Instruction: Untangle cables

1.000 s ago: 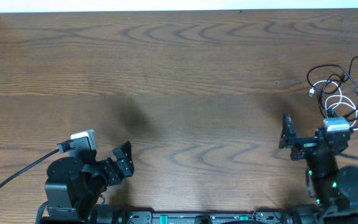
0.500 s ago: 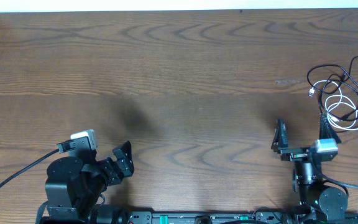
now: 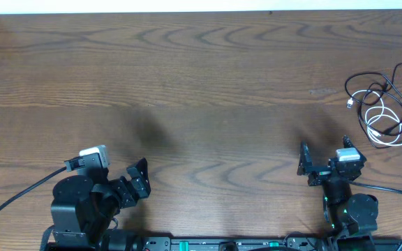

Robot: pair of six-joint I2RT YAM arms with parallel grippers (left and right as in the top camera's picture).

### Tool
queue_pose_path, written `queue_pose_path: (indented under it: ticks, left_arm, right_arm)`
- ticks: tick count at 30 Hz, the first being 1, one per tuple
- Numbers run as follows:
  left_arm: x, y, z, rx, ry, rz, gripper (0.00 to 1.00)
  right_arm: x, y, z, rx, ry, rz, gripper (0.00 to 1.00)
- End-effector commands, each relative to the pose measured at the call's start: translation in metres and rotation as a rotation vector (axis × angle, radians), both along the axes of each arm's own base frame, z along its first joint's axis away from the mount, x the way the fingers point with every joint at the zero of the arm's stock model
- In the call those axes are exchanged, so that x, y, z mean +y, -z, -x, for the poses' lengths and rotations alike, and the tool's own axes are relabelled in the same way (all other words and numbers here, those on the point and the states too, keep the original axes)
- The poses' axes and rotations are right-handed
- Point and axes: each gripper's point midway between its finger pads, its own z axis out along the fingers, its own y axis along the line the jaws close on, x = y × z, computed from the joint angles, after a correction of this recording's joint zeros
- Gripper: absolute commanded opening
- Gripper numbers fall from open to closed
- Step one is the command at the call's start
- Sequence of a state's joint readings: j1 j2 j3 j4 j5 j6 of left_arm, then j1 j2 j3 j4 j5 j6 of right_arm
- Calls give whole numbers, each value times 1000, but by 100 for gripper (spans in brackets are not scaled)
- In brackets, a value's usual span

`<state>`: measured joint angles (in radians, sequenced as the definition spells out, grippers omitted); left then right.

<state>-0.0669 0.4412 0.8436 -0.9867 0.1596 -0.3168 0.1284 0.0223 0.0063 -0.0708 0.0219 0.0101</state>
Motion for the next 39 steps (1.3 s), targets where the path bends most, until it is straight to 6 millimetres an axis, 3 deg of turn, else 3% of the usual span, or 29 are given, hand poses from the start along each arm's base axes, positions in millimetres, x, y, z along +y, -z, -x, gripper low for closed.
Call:
queue_pose_path:
  ticks: [1,16,20,24,29,39]
  left_arm:
    - [-2,0,1,-3,11,4,98]
    - [0,1,3,-8,10,-9,98]
    - [2,17,0,-46,-1,-15,98]
    - [1,40,-20,-189,-2,-5,98]
    - [0,49,-37,-327,-10,17,98]
    - [1,31,-65,-670,-22,23,98]
  right_arm:
    - [1,2,0,8,-3,9,99]
    - [1,2,0,7,-3,9,99]
    - [1,2,0,8,-3,9,99]
    - [1,2,0,8,-3,9,99]
    - [1,2,0,8,-3,9,99]
    - [1,2,0,7,-3,9,99]
